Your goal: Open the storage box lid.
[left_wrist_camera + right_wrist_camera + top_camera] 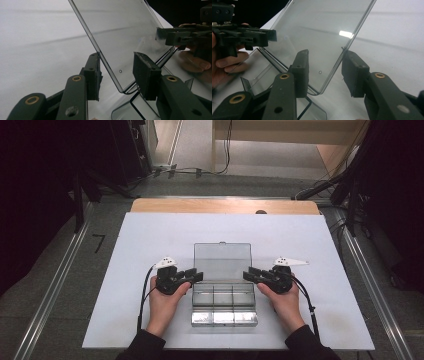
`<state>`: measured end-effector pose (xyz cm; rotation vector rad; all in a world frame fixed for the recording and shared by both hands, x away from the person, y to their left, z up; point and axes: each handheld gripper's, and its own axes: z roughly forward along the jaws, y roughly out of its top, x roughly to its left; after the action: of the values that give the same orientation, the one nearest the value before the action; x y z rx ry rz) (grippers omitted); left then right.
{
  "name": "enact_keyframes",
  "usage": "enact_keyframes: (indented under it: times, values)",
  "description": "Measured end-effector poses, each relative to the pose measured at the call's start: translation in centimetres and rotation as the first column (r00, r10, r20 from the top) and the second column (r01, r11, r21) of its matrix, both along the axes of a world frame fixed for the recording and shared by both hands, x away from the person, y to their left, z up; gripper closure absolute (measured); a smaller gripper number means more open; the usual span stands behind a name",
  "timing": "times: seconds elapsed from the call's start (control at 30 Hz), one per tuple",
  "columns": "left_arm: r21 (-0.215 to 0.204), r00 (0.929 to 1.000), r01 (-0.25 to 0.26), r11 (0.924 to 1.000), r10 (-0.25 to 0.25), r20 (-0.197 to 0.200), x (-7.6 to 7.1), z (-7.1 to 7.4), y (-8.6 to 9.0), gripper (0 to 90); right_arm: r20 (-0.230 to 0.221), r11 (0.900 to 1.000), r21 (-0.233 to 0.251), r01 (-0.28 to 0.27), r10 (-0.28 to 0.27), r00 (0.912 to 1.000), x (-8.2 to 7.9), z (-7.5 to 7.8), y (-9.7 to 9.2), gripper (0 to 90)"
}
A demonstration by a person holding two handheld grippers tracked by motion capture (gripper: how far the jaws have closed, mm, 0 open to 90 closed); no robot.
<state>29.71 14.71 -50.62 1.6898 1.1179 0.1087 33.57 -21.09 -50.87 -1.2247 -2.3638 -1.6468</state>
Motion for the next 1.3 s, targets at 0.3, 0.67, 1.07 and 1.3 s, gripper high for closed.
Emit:
enact_keyframes:
  times: [0.3,0.67,1.07,1.3]
  values:
    - [0.012,0.9999,-0.004,0.9999,0.004,-0.016,0.0,0.0,0.0,52.5,-0.032,1.0000,-0.006,-0.007,0.007,0.9995,0.1,-0.2,0.1,50.6]
    - [0.018,0.9990,-0.026,0.9995,0.027,-0.036,0.1,-0.1,0.0,45.8,-0.101,0.9996,0.007,0.028,-0.027,0.9945,0.1,-0.3,0.0,43.9]
    - [0.019,0.9995,-0.030,0.9994,0.030,0.009,-0.4,0.6,0.0,30.8,-0.069,0.9997,0.012,0.021,-0.020,0.9974,-0.1,0.0,-0.2,31.7]
    - [0.036,0.9984,0.008,0.9993,-0.010,0.055,-1.1,1.1,0.0,23.3,-0.025,0.9999,0.007,0.014,-0.013,0.9996,-1.0,1.0,-0.7,24.5]
